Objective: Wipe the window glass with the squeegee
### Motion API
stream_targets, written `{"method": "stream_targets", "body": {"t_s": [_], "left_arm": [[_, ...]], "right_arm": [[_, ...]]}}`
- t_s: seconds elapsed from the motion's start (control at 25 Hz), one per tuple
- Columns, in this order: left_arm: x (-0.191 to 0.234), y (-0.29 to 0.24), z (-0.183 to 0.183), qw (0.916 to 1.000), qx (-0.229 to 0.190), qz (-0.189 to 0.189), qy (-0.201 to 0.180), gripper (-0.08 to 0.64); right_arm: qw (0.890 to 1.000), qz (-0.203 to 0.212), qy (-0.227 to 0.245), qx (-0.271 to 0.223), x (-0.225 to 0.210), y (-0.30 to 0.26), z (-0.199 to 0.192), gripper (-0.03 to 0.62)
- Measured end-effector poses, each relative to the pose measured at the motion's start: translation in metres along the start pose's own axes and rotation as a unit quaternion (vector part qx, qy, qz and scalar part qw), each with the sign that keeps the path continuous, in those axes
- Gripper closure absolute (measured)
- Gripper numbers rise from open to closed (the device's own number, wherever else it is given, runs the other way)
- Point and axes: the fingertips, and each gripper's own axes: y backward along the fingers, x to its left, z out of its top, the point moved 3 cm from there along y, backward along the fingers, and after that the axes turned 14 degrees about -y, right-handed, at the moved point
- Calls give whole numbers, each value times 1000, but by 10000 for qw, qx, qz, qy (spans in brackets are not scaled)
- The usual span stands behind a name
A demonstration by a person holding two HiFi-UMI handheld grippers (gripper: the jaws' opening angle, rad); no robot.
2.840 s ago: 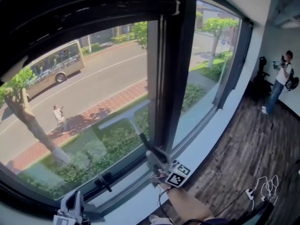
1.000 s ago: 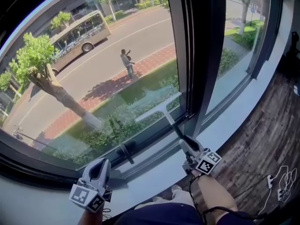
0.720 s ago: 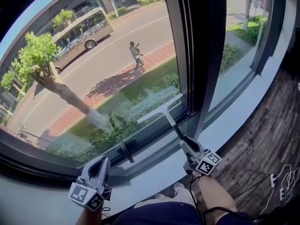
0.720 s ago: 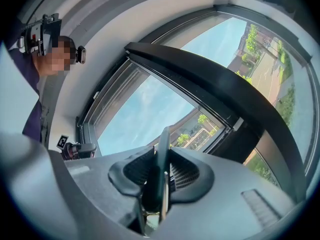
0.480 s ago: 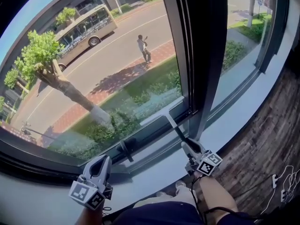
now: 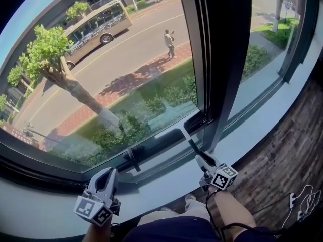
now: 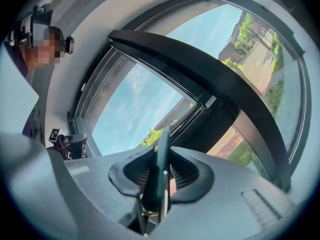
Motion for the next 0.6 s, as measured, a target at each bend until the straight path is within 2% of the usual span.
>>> {"method": "stream_targets", "body": {"t_s": [0.16, 0.36, 0.48, 0.6], "left_arm": [[8, 3, -5, 9999, -112, 28, 76, 555], [20, 3, -10, 9993, -364, -12, 129, 555], [31, 15, -20, 9992, -379, 8, 97, 555], [44, 26, -32, 9991, -398, 85, 98, 555]], "right_arm": [[9999, -86, 5, 55, 6, 1, 1, 489], [9994, 177, 114, -280, 35, 6, 21, 489], [9970, 417, 208, -610, 68, 6, 32, 489], [9907, 853, 517, -923, 123, -3, 55, 489]]}}
